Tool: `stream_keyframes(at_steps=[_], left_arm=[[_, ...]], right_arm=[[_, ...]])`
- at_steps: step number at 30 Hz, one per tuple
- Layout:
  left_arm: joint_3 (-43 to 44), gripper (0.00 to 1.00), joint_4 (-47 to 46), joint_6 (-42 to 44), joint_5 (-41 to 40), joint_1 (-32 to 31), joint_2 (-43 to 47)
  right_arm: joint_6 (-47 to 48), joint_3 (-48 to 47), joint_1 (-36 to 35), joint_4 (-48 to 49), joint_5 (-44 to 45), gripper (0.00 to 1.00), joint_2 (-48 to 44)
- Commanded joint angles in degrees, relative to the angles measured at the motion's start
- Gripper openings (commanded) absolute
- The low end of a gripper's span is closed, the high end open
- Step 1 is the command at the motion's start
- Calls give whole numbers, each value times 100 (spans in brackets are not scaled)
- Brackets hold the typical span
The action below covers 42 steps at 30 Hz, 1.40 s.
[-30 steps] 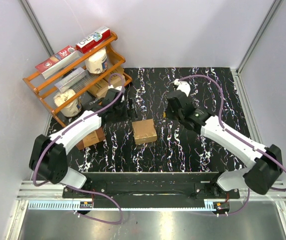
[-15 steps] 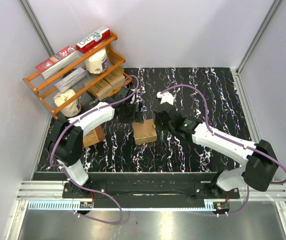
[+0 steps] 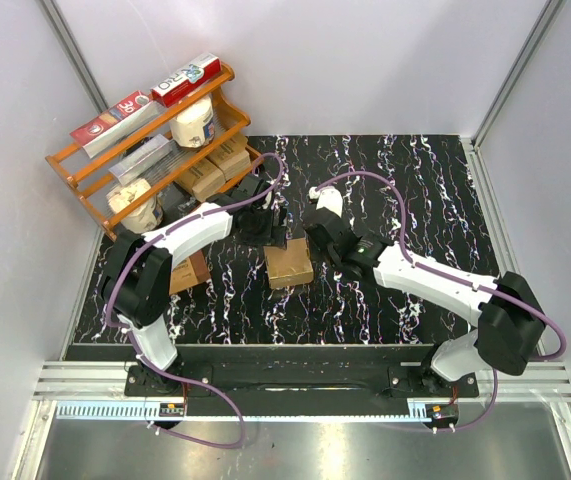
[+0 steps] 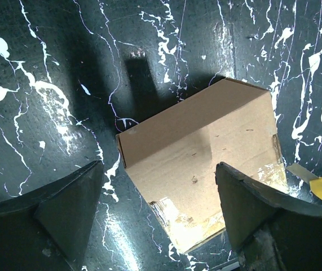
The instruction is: Unpack the express box
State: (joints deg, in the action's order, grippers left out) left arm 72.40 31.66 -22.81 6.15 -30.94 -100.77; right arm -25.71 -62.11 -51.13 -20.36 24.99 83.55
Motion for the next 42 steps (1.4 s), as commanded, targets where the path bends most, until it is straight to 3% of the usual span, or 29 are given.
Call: stream_keyframes(at_steps=[1, 13, 20, 24, 34, 42], left_arm=[[231, 84, -63, 83, 1, 53, -4], [327, 79, -520, -259, -368, 317, 339], [503, 75, -485, -461, -369, 527, 5], [626, 73, -302, -733, -290, 598, -345], [653, 68, 174, -1033, -387, 721, -795], [196, 62, -160, -760, 544, 712, -584]], right_arm=[[-39, -126, -55, 164, 269, 0, -75], [-804, 23, -37, -1320, 613, 0, -981], [-654, 41, -37, -1515, -1185, 0, -999], [-680, 93, -37, -1217, -1813, 0, -561], [-988, -135, -2, -391, -1296, 0, 513], [-1208, -153, 253, -302, -891, 0, 593]])
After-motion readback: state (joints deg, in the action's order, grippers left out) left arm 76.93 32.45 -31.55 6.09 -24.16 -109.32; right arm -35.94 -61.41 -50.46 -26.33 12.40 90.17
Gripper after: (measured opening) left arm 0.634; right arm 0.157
